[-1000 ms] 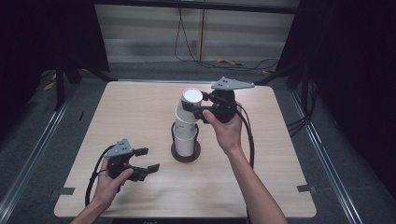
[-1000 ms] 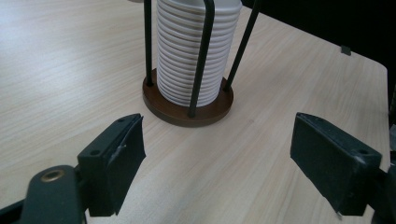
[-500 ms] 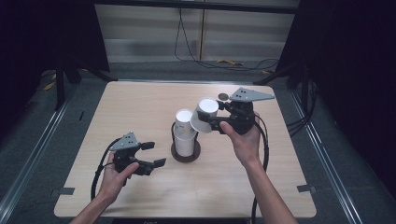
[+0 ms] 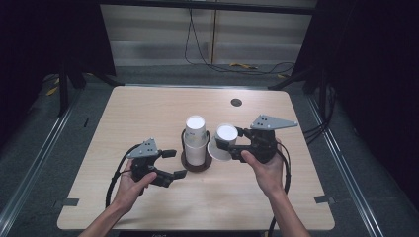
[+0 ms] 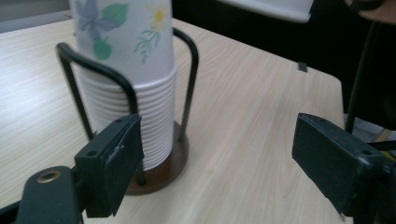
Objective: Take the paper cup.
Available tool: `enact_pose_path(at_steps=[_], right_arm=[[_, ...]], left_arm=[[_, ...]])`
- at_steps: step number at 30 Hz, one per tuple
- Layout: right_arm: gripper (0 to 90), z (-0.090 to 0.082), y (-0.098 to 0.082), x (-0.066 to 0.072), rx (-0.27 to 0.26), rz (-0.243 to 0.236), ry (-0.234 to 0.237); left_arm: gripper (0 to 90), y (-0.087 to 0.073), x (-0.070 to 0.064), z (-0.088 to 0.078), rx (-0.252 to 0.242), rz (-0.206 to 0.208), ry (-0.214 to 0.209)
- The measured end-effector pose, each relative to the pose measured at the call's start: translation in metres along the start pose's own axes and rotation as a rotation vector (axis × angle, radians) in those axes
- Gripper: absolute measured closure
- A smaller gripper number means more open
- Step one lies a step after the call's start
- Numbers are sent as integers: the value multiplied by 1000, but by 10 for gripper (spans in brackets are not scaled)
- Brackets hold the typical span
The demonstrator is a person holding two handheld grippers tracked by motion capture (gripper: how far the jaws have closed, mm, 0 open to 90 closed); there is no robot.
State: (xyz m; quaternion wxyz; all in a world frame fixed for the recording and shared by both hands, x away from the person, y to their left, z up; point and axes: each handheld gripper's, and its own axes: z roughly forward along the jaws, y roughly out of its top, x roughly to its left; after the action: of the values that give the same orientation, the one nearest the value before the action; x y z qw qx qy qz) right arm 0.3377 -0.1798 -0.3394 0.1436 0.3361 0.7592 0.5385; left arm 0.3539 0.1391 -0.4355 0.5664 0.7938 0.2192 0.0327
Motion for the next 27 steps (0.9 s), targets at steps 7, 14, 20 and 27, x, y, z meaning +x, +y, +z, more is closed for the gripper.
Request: enact_pose_path(at_steps=[7, 14, 20, 27], right_arm=[[363, 8, -15, 7, 25, 11, 51], [364, 22, -23, 15, 55, 8, 96], [364, 33, -26, 20, 73, 8, 123], [364, 47, -25, 30, 91, -10, 162]], left_arm=[[163, -2, -4, 5, -9, 12, -29], [163, -6, -8, 8, -6, 11, -60], [161, -6, -10, 10, -10, 15, -73], [157, -8, -12, 11, -3, 18, -95]])
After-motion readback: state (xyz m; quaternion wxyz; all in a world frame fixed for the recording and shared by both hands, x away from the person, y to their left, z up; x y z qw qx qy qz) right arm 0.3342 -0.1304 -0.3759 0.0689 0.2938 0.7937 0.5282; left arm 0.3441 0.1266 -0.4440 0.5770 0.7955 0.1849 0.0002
